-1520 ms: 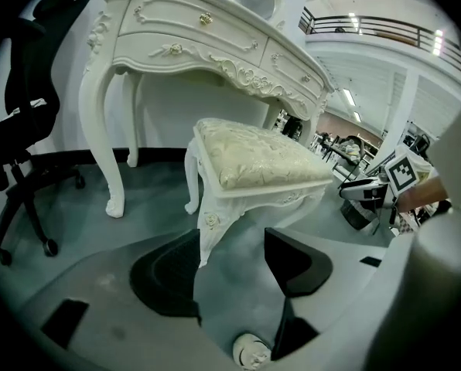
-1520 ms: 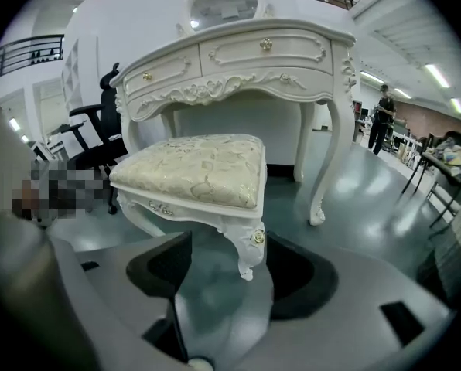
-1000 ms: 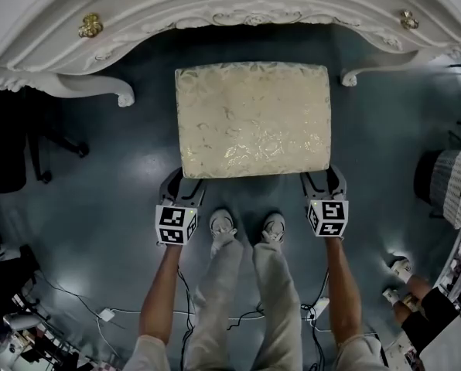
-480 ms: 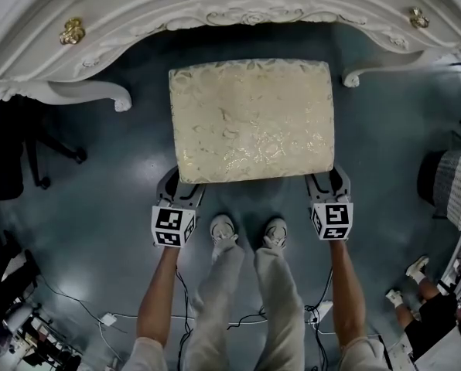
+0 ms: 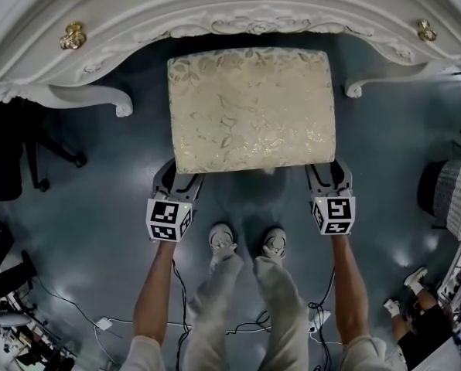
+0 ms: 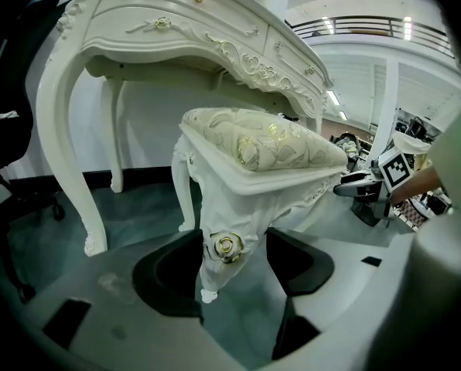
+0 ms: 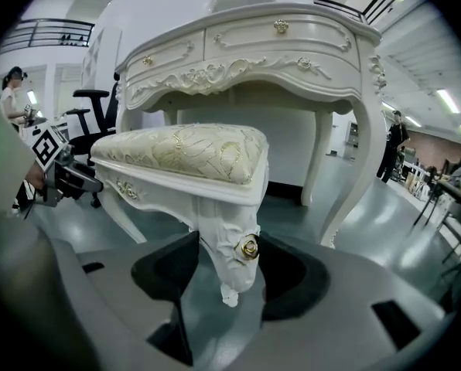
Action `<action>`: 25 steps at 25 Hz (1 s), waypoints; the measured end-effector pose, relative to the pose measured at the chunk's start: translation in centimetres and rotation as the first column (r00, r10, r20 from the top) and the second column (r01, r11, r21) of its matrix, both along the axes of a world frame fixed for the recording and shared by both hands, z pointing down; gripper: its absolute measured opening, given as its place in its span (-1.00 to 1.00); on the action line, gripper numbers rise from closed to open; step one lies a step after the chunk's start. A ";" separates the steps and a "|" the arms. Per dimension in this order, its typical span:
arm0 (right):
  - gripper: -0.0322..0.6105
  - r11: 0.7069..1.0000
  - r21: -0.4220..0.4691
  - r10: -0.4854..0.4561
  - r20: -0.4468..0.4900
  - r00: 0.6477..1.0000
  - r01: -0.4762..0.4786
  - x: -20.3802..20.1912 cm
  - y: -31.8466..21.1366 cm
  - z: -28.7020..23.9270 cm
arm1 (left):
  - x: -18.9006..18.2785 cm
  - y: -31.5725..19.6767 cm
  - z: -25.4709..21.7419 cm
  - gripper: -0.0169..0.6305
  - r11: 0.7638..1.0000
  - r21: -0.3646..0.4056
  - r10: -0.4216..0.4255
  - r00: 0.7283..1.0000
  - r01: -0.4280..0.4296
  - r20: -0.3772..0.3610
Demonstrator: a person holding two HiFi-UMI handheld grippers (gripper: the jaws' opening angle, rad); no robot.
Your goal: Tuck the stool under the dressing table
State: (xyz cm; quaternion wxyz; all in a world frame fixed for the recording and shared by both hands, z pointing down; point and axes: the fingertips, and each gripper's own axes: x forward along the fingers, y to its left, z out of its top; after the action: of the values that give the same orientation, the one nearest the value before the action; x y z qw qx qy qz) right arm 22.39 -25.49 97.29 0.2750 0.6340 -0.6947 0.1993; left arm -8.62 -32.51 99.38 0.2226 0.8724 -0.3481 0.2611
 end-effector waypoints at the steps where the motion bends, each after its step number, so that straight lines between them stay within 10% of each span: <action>1: -0.14 1.000 0.006 -0.003 -0.001 1.000 0.003 0.0 -0.5 0.0 | 0.1 -0.4 0.0 -0.16 1.000 0.005 -0.002 1.000 0.002 -0.001; 25: -0.14 0.997 0.078 -0.026 -0.006 1.000 0.026 1.4 -12.5 -0.3 | 1.6 -12.3 0.0 -0.16 0.997 0.060 -0.049 0.998 0.048 0.027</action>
State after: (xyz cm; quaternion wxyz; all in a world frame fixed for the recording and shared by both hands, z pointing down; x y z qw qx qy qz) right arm 23.80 -37.94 97.03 0.2542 0.6357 -0.7095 0.1670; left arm -7.03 -44.77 99.34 0.1978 0.8662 -0.3799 0.2574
